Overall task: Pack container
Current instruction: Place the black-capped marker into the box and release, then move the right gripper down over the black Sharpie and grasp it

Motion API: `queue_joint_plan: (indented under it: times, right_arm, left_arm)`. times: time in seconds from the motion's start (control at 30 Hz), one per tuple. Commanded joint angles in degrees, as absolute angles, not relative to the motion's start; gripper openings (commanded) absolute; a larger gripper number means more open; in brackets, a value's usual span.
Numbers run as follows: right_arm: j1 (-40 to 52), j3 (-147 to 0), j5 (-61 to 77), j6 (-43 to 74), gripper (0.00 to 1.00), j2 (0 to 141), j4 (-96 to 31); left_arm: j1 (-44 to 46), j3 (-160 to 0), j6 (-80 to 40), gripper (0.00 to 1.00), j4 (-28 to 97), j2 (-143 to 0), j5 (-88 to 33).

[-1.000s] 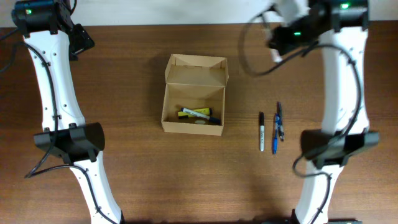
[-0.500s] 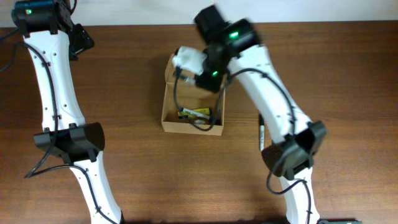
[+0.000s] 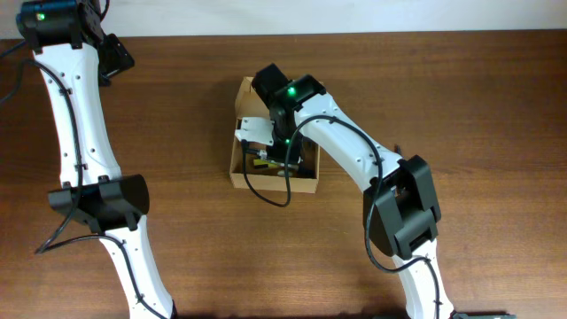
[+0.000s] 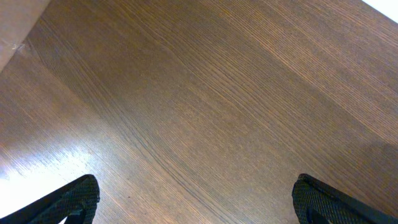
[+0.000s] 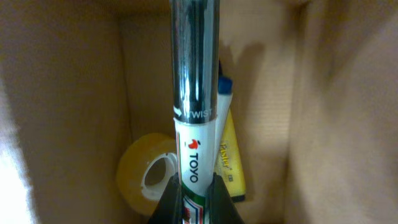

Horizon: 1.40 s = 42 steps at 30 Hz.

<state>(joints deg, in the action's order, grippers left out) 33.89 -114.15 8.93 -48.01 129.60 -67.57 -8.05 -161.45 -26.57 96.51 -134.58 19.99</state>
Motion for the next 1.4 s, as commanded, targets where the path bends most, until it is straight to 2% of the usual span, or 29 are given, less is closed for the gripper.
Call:
queue_joint_plan:
  times: [0.0, 0.23, 0.27, 0.3, 0.33, 0.4, 0.6, 0.67, 0.7, 0.77, 0.9, 1.17, 1.37]
  right_arm:
    - [33.7, -112.1, 8.6, -48.2, 0.04, 131.3, -66.5]
    - [33.8, -109.5, 10.4, -48.2, 0.04, 131.9, -65.0]
    - [33.8, -109.5, 10.1, -47.8, 0.09, 131.9, -65.0]
    - [33.8, -109.7, 9.8, -47.0, 0.22, 131.9, -65.1]
    - [33.8, -110.0, 9.8, -46.1, 0.28, 131.8, -65.5]
    - [33.8, -111.6, 9.3, -44.4, 0.32, 131.8, -67.1]
    - [33.8, -126.1, 6.1, -34.4, 0.35, 130.5, -74.2]
    - [33.8, -132.4, 5.4, -30.7, 0.44, 129.6, -76.2]
    - [33.8, -135.8, 5.1, -29.1, 0.52, 129.0, -77.2]
    - [33.8, -143.0, 4.1, -25.5, 0.58, 127.5, -79.1]
    - [33.6, -150.9, -1.3, -18.0, 0.56, 124.8, -82.3]
    - [33.4, -151.6, -19.7, -1.7, 0.48, 116.7, -91.4]
    - [28.4, -149.8, -17.0, 5.2, 0.49, 114.1, -97.3]
  left_arm:
    - [-8.3, -161.2, -26.0, 1.00, 96.7, -133.5, 20.6]
    - [-8.3, -161.2, -26.0, 1.00, 96.7, -133.5, 20.6]
    - [-8.3, -161.2, -26.0, 1.00, 96.7, -133.5, 20.6]
    - [-8.3, -161.2, -26.0, 1.00, 96.7, -133.5, 20.6]
    - [-8.3, -161.2, -26.0, 1.00, 96.7, -133.5, 20.6]
    - [-8.3, -161.2, -26.0, 1.00, 96.7, -133.5, 20.6]
    - [-8.3, -161.2, -26.0, 1.00, 96.7, -133.5, 20.6]
    - [-8.3, -161.2, -26.0, 1.00, 96.7, -133.5, 20.6]
    - [-8.3, -161.2, -26.0, 1.00, 96.7, -133.5, 20.6]
    - [-8.3, -161.2, -26.0, 1.00, 96.7, -133.5, 20.6]
    - [-8.3, -161.2, -26.0, 1.00, 96.7, -133.5, 20.6]
    - [-8.3, -161.2, -26.0, 1.00, 96.7, -133.5, 20.6]
    - [-8.3, -161.2, -26.0, 1.00, 96.7, -133.5, 20.6]
